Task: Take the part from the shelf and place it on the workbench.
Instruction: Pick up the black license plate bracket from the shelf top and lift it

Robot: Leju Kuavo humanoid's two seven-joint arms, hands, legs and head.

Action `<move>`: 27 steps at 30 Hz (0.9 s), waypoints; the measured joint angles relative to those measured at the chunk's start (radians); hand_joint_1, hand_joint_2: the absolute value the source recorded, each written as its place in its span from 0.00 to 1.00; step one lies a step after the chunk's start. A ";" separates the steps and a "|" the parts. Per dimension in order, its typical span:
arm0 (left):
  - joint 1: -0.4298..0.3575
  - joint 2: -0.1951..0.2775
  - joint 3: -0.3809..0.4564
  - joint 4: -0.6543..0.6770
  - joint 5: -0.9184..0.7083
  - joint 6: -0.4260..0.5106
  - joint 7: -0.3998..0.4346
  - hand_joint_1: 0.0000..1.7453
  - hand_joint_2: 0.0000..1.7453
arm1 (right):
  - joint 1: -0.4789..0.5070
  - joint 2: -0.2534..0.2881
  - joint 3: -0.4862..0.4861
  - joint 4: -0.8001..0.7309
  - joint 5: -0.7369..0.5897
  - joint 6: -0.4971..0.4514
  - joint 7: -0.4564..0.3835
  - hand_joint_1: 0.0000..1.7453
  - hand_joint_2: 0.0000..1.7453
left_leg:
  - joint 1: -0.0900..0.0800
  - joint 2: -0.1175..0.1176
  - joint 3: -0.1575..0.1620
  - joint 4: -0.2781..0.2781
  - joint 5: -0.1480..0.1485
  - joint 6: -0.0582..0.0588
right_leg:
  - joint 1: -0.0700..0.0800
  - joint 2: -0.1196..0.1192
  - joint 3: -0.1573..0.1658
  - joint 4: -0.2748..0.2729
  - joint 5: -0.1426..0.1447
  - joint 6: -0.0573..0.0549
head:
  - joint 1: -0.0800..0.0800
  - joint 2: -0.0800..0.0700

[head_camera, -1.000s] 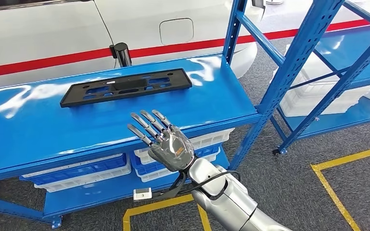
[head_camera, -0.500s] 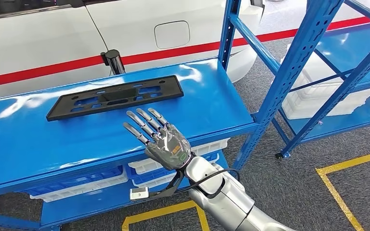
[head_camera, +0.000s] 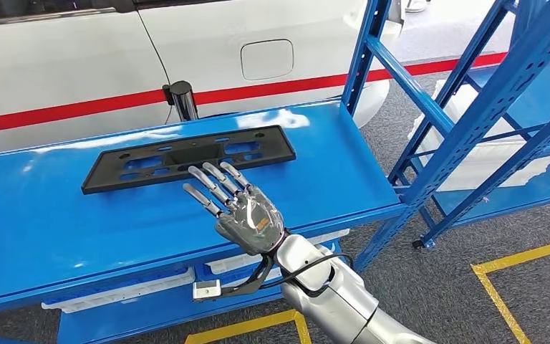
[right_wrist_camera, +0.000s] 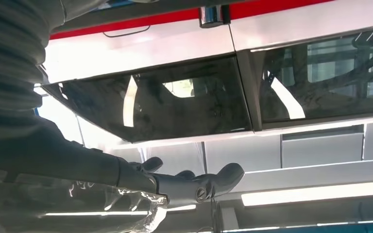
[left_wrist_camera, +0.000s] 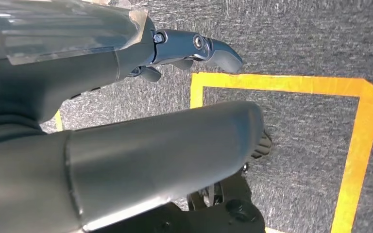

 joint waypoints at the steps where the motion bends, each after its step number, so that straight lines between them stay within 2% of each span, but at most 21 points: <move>1: 0.000 0.000 0.000 0.000 0.000 0.000 0.000 0.00 0.00 | 0.003 -0.002 0.000 0.000 0.000 0.000 0.000 0.00 1.00 | -0.001 -0.001 0.003 0.000 -0.005 0.001 | 0.000 0.000 -0.037 0.041 -0.010 0.002 | 0.000 0.000; 2: 0.001 -0.001 0.001 0.000 0.000 0.000 0.000 0.00 0.00 | 0.005 -0.004 0.001 0.000 0.000 0.000 0.000 0.00 1.00 | -0.003 -0.002 0.009 0.000 -0.011 0.001 | 0.000 0.000 -0.058 0.048 -0.006 0.008 | 0.000 0.000; 3: 0.001 -0.002 0.001 0.000 0.000 0.000 0.000 0.00 0.00 | 0.006 -0.005 0.001 0.000 -0.001 0.000 0.000 0.00 1.00 | -0.004 -0.004 0.017 0.000 -0.017 0.000 | 0.001 0.000 -0.057 0.012 0.020 0.014 | 0.000 0.000; 5: 0.001 -0.004 0.001 0.000 0.000 0.000 -0.002 0.00 0.00 | 0.007 -0.006 0.002 0.001 -0.001 0.001 0.000 0.00 1.00 | -0.005 -0.006 0.036 0.000 -0.032 -0.004 | 0.003 -0.003 -0.017 -0.126 0.108 0.022 | 0.000 0.000; 6: 0.001 -0.004 0.001 0.000 0.000 0.000 -0.002 0.00 0.00 | 0.007 -0.006 0.002 0.001 -0.001 0.001 0.000 0.00 1.00 | -0.007 -0.007 0.044 0.001 -0.040 -0.008 | 0.005 -0.005 0.001 -0.183 0.134 0.015 | 0.000 0.000; 7: 0.001 -0.004 0.002 0.000 0.000 0.000 -0.004 0.00 0.00 | 0.007 -0.006 0.003 0.003 -0.002 0.003 0.000 0.00 1.00 | -0.008 -0.008 0.048 0.001 -0.047 -0.014 | 0.008 -0.008 0.015 -0.216 0.150 0.005 | 0.000 0.000; 9: 0.000 -0.004 0.003 0.000 -0.001 0.000 -0.005 0.00 0.00 | 0.008 -0.004 0.006 0.006 -0.005 0.010 -0.003 0.00 1.00 | -0.009 -0.007 0.054 0.009 -0.054 -0.025 | 0.008 -0.008 0.023 -0.228 0.152 -0.019 | -0.001 0.000; 11: 0.000 -0.004 0.003 0.000 -0.002 0.000 -0.006 0.00 0.00 | 0.006 0.002 0.012 0.010 -0.010 0.017 -0.009 0.00 1.00 | -0.007 -0.003 0.051 0.031 -0.061 -0.035 | 0.001 -0.006 0.037 -0.232 0.162 -0.032 | -0.001 0.000; 13: -0.003 -0.003 0.004 0.000 -0.004 -0.003 -0.006 0.00 0.00 | 0.003 0.010 0.020 0.012 -0.015 0.023 -0.014 0.00 1.00 | -0.002 0.001 0.011 0.104 -0.091 -0.047 | -0.005 -0.006 0.051 -0.234 0.158 -0.042 | -0.002 0.000; 15: -0.003 -0.004 0.004 0.000 -0.005 -0.009 -0.006 0.00 0.00 | 0.001 0.015 0.027 0.016 -0.022 0.029 -0.019 0.00 1.00 | 0.003 0.003 -0.067 0.228 -0.142 -0.057 | -0.004 -0.006 0.057 -0.234 0.151 -0.049 | -0.003 0.000; 16: -0.002 -0.003 0.004 0.000 -0.006 -0.010 -0.006 0.00 0.00 | 0.002 0.016 0.030 0.019 -0.028 0.034 -0.022 0.00 1.00 | 0.005 0.003 -0.103 0.272 -0.157 -0.061 | -0.004 -0.006 0.060 -0.234 0.148 -0.050 | -0.003 0.000; 17: 0.000 -0.003 0.004 0.000 -0.008 -0.011 -0.006 0.00 0.00 | 0.002 0.016 0.034 0.021 -0.035 0.041 -0.028 0.00 1.00 | 0.007 0.004 -0.126 0.287 -0.153 -0.063 | -0.004 -0.005 0.064 -0.233 0.144 -0.049 | -0.003 0.000; 18: 0.000 -0.003 0.004 0.000 -0.010 -0.011 -0.006 0.00 0.00 | 0.003 0.018 0.038 0.025 -0.044 0.049 -0.034 0.00 1.00 | 0.008 0.004 -0.129 0.263 -0.127 -0.064 | -0.004 -0.004 0.069 -0.233 0.141 -0.048 | -0.003 0.000; 20: 0.000 0.000 0.004 0.000 -0.017 -0.011 -0.004 0.00 0.00 | 0.002 0.024 0.048 0.030 -0.062 0.066 -0.048 0.00 1.00 | 0.009 0.004 -0.088 0.133 -0.037 -0.059 | -0.004 -0.002 0.081 -0.234 0.132 -0.042 | -0.003 0.000; 21: -0.001 0.001 0.004 0.000 -0.020 -0.011 -0.001 0.00 0.00 | 0.002 0.029 0.054 0.033 -0.073 0.075 -0.055 0.00 1.00 | 0.007 0.005 -0.066 0.072 -0.011 -0.055 | -0.003 -0.002 0.086 -0.234 0.128 -0.039 | -0.002 0.000; 22: -0.002 0.001 0.004 0.000 -0.022 -0.011 0.001 0.00 0.00 | 0.001 0.033 0.060 0.035 -0.083 0.083 -0.063 0.00 1.00 | 0.005 0.005 -0.050 0.033 0.000 -0.050 | -0.002 -0.001 0.088 -0.234 0.124 -0.034 | -0.002 0.000; 24: -0.001 0.002 0.004 0.000 -0.027 -0.011 0.006 0.00 0.00 | 0.000 0.040 0.071 0.041 -0.097 0.096 -0.074 0.00 1.00 | -0.001 0.004 -0.040 0.015 0.001 -0.042 | 0.003 -0.002 0.086 -0.233 0.116 -0.027 | -0.002 0.000; 27: -0.001 0.002 0.004 0.000 -0.032 -0.011 0.008 0.00 0.00 | -0.002 0.046 0.082 0.049 -0.105 0.102 -0.079 0.00 1.00 | -0.003 0.002 -0.033 0.011 0.021 -0.046 | 0.011 -0.004 0.089 -0.231 0.110 -0.034 | 0.000 0.000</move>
